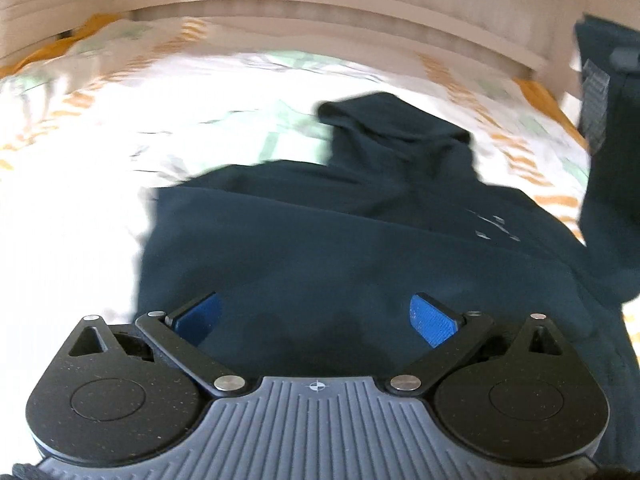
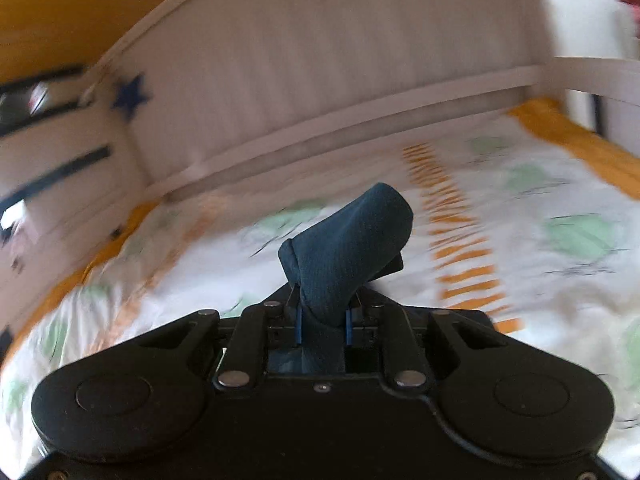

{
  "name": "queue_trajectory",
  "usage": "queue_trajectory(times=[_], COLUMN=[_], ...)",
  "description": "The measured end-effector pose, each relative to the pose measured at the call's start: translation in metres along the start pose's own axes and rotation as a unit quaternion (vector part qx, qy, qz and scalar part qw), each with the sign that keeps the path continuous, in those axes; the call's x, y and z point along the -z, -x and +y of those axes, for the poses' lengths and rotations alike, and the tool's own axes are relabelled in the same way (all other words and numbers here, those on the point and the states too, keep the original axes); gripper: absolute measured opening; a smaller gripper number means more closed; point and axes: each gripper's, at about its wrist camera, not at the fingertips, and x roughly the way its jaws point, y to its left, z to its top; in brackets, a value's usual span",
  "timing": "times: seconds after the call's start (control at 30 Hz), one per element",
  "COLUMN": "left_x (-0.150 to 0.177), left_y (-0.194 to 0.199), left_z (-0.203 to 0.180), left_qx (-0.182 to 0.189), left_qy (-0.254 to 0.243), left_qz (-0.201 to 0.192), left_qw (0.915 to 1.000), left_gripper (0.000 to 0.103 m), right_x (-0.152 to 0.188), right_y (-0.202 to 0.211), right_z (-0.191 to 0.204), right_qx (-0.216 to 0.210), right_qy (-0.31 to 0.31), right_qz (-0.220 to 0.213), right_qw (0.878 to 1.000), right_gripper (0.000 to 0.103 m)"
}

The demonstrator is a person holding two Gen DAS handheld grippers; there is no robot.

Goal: Fold large clothes
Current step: 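Carry the printed sleeve across the hoodie body and open the right tool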

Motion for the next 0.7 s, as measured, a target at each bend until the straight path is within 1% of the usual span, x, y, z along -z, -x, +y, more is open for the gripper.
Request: queue_trajectory(times=[0.13,0.27,0.33,0.4,0.47,0.53,0.6,0.63,0.7], left_x=[0.000,0.002,0.002,0.004,0.005,0.005,0.004,0.002,0.004], left_y=[0.014,0.023,0.025,0.025,0.023,0.022,0.021,0.020,0.019], left_z=[0.041,0.068,0.077,0.083,0.086,0.088,0.087,0.085,0.081], left_qx=[-0.018,-0.029,-0.031,-0.030,-0.025,-0.019,-0.010,-0.006,0.002], left_qy=[0.029,0.045,0.053,0.061,0.069,0.076,0.078,0.077,0.074], left_qz=[-0.005,-0.002,0.001,0.006,0.010,0.013,0.013,0.012,0.011], left_qw=[0.9994,0.9985,0.9981,0.9977,0.9973,0.9969,0.9968,0.9969,0.9972], left_gripper=[0.102,0.102,0.102,0.102,0.102,0.102,0.102,0.102,0.102], right_x=[0.038,0.082,0.105,0.124,0.140,0.153,0.158,0.159,0.157], right_y=[-0.045,-0.083,-0.099,-0.109,-0.115,-0.114,-0.103,-0.101,-0.087], right_z=[0.045,0.083,0.095,0.103,0.107,0.108,0.106,0.110,0.106], right_qx=[-0.038,-0.037,-0.033,-0.025,-0.022,-0.034,-0.053,-0.057,-0.060], right_qy=[0.011,0.053,0.068,0.081,0.098,0.113,0.123,0.129,0.136], right_qz=[0.050,0.100,0.125,0.143,0.161,0.175,0.173,0.172,0.161], right_qw=[0.998,0.993,0.989,0.986,0.982,0.978,0.976,0.975,0.976], right_gripper=[0.027,0.027,0.029,0.035,0.039,0.063,0.073,0.073,0.074])
